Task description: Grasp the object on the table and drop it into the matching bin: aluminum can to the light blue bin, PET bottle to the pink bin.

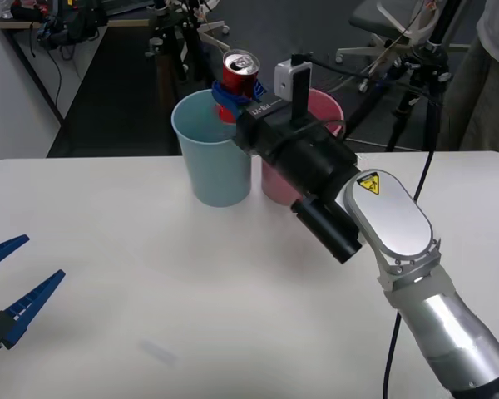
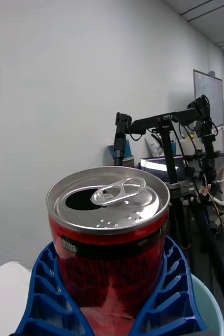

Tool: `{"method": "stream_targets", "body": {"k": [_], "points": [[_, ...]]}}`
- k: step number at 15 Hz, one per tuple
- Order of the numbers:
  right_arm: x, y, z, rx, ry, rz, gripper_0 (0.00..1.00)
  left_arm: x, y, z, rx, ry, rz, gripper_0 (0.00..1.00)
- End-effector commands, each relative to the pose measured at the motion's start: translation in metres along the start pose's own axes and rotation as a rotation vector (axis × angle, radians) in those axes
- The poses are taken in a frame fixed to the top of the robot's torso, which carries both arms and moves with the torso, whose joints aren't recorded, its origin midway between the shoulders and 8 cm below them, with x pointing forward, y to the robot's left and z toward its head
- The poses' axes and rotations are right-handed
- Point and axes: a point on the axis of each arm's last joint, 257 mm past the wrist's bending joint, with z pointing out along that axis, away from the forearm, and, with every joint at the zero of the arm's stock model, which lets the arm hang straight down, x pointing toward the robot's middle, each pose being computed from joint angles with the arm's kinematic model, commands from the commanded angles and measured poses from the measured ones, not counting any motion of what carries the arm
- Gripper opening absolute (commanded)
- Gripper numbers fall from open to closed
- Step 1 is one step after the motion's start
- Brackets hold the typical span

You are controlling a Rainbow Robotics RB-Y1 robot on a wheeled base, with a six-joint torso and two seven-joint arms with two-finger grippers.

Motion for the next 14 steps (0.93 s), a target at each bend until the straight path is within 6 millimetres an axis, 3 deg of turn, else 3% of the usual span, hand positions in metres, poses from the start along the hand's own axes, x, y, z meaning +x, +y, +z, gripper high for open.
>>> {"method": "stream_targets", "body": {"k": [1,5,8,14], "points": [[0.007,-0.003,0.03,0.033,0.02,-0.018,0.0,0.0,0.0,0.0,0.0,0.0,0.0,1.0],[0.024,-0.01,0.063,0.063,0.075,-0.033,0.0,0.0,0.0,0.0,0.0,0.0,0.0,1.0],[0.034,-0.014,0.077,0.074,0.112,-0.041,0.0,0.0,0.0,0.0,0.0,0.0,0.0,1.0],[0.043,-0.018,0.085,0.081,0.143,-0.055,0.0,0.0,0.0,0.0,0.0,0.0,0.0,1.0]]}}
